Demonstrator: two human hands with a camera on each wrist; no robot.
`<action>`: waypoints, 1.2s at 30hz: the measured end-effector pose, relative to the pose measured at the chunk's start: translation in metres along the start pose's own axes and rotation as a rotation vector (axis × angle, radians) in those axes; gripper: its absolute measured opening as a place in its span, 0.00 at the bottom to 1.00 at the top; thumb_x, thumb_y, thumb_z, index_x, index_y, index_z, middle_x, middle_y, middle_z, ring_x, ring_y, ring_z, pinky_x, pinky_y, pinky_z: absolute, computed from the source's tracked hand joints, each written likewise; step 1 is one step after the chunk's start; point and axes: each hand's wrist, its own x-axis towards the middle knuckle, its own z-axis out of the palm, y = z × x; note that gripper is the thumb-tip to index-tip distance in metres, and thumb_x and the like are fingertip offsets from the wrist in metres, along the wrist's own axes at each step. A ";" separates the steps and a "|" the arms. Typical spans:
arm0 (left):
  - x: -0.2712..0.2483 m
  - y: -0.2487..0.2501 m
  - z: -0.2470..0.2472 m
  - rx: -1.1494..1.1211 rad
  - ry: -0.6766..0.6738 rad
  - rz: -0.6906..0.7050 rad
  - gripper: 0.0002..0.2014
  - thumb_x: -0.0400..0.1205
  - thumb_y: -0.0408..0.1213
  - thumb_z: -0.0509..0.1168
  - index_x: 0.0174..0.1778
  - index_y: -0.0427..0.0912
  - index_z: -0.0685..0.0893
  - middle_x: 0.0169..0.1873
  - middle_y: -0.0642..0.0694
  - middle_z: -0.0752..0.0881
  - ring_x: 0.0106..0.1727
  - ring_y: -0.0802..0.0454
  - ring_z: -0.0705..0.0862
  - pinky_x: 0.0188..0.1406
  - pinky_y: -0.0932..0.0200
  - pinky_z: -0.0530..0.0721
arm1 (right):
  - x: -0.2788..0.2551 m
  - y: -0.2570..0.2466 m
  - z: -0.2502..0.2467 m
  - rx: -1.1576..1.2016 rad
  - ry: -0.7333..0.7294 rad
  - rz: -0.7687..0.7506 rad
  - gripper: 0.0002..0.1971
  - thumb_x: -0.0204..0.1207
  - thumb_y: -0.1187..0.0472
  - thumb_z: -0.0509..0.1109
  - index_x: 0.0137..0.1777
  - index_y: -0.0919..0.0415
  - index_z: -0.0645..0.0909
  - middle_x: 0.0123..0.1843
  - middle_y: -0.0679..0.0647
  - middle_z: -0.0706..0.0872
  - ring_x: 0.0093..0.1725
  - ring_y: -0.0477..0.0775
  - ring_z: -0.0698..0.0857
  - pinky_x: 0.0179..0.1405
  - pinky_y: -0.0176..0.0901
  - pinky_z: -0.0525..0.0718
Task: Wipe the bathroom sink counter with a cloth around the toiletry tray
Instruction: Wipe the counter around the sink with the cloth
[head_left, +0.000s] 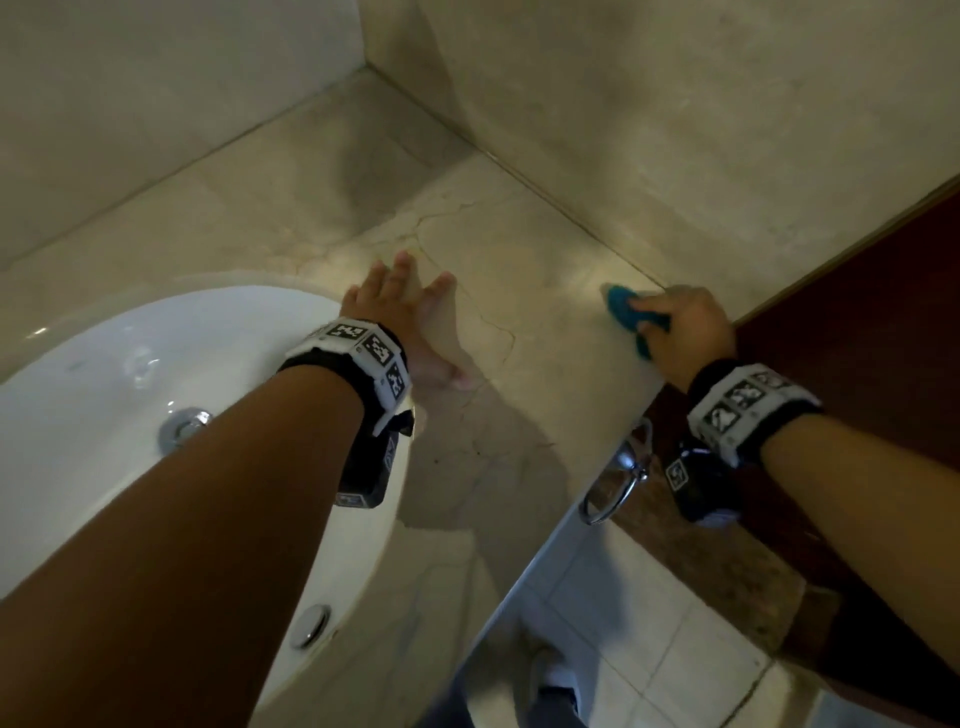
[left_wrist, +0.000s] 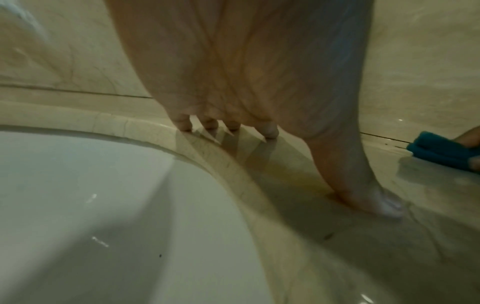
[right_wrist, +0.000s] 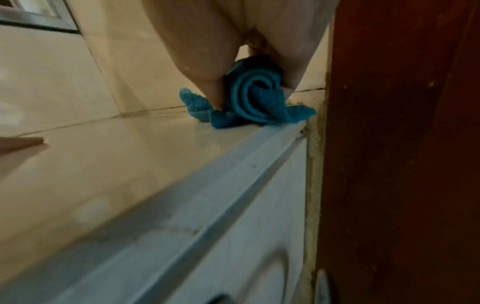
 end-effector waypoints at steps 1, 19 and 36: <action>-0.001 0.002 -0.002 -0.001 -0.010 -0.010 0.61 0.59 0.72 0.72 0.81 0.64 0.41 0.83 0.45 0.35 0.83 0.38 0.39 0.80 0.37 0.47 | 0.005 0.004 -0.001 0.003 0.017 0.015 0.17 0.77 0.69 0.66 0.65 0.60 0.83 0.65 0.63 0.80 0.61 0.64 0.81 0.49 0.28 0.69; -0.139 0.067 0.074 -0.277 0.073 -0.253 0.54 0.70 0.63 0.68 0.84 0.50 0.43 0.84 0.48 0.44 0.84 0.48 0.46 0.82 0.42 0.51 | -0.048 -0.041 0.021 0.105 -0.214 -0.148 0.17 0.80 0.62 0.64 0.69 0.61 0.77 0.59 0.61 0.75 0.56 0.62 0.80 0.47 0.38 0.74; -0.181 0.093 0.107 -0.452 -0.024 -0.524 0.67 0.63 0.58 0.78 0.82 0.44 0.34 0.83 0.47 0.37 0.84 0.46 0.42 0.80 0.32 0.48 | -0.069 -0.057 0.035 -0.026 -0.216 -0.304 0.21 0.78 0.60 0.60 0.70 0.46 0.76 0.68 0.66 0.74 0.63 0.69 0.77 0.60 0.54 0.76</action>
